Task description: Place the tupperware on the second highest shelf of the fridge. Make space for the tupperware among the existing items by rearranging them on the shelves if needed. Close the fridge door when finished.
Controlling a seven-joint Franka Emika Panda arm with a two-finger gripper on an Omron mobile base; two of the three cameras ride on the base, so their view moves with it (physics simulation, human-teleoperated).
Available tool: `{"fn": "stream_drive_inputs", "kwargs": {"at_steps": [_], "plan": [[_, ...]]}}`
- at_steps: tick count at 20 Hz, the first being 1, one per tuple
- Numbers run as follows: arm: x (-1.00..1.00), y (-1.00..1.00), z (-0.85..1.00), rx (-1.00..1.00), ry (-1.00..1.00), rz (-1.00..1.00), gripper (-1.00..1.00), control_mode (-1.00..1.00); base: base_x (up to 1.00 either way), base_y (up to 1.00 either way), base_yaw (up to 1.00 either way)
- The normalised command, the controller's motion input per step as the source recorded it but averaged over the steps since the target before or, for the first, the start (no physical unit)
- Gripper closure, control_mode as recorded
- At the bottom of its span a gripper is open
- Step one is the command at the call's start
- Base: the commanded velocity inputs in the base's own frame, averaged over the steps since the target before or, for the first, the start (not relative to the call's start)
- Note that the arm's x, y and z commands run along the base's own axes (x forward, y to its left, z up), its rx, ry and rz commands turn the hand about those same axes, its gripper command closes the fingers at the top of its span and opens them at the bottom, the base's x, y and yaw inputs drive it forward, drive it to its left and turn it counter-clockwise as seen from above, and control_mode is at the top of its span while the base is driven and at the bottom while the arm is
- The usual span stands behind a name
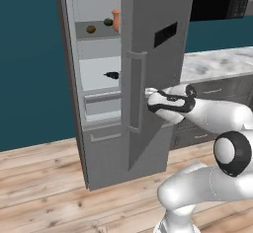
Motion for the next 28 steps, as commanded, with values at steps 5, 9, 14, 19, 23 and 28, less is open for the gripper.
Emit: {"fn": "stream_drive_inputs", "kwargs": {"at_steps": [5,9,14,19,23,28], "plan": [[0.66,0.13,0.41,0.0,0.05,-0.22,-1.0,-1.0,0.0,0.0,0.0],[0.59,0.0,0.89,0.0,0.18,-0.22,-1.0,-1.0,0.0,0.0,0.0],[0.66,0.06,0.73,0.0,0.18,-0.21,-1.0,-1.0,0.0,0.0,0.0],[0.89,0.33,0.55,0.0,0.2,-0.14,-1.0,-1.0,0.0,0.0,0.0],[1.0,0.57,0.13,0.0,0.16,-0.04,-1.0,-1.0,0.0,0.0,0.0],[0.95,0.89,0.0,0.0,0.08,0.0,-1.0,-1.0,0.0,0.0,0.0]]}}
